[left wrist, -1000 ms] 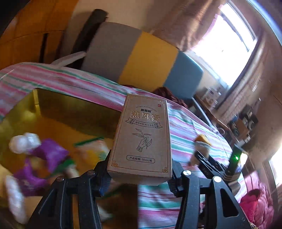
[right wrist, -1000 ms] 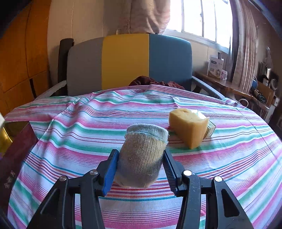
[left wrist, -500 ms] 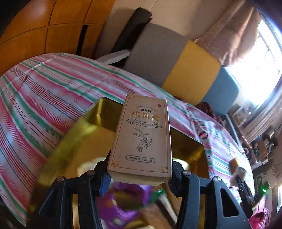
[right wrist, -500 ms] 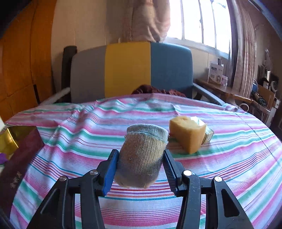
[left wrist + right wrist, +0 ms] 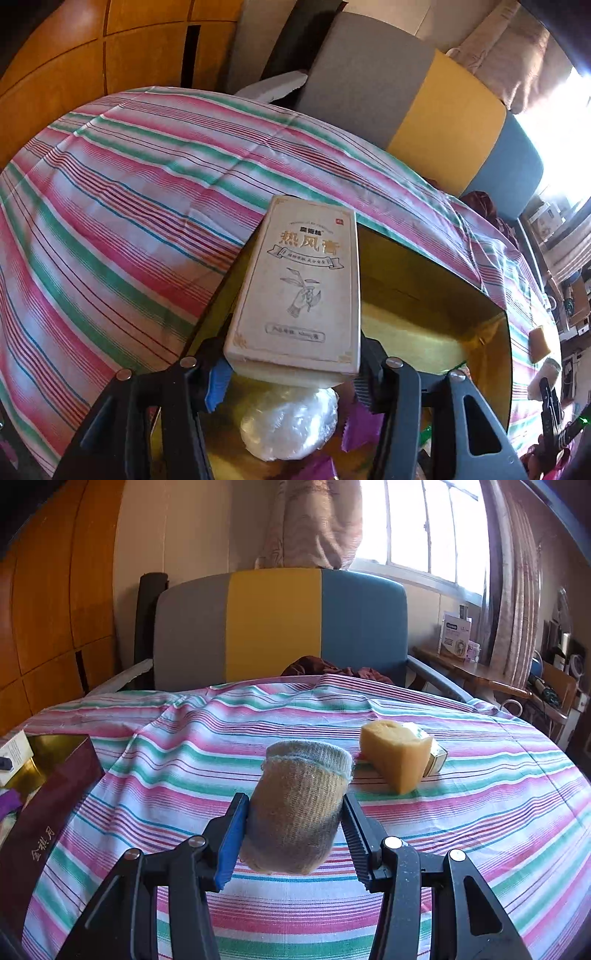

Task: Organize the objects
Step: 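Lower the white box into the gold tray and open the left tool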

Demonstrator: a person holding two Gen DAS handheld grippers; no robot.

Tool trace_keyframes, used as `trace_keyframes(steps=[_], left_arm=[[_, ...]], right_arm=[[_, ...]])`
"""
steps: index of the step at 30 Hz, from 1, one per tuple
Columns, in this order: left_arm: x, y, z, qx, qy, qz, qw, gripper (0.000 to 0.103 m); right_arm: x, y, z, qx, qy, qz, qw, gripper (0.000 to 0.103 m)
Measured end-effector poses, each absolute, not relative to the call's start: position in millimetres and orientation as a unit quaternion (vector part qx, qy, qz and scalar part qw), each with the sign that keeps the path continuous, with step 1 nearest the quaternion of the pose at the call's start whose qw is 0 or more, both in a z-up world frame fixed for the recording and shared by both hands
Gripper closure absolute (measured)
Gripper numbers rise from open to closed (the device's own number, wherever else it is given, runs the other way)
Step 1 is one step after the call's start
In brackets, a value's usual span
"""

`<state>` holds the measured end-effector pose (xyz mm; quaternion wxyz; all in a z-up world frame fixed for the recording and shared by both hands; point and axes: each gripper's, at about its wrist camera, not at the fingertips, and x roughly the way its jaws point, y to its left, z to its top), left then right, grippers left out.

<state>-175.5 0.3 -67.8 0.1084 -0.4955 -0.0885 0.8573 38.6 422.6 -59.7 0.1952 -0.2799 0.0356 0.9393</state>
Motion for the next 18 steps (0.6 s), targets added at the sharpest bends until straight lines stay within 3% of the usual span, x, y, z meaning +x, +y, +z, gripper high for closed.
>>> trace_keyframes(steps=[6, 18], left_arm=[[-164.5, -2.0, -56.7, -0.484, -0.115, 0.861, 0.103, 0.028], [-79.0, -6.4, -39.5, -0.397, -0.173, 0.887, 0.16, 0.028]], right_arm=[[35.1, 420.5, -62.2, -0.288, 0.031, 0.938, 0.191, 0.052], [32.4, 417.6, -63.8, -0.295, 0.029, 0.936, 0.19, 0.052]])
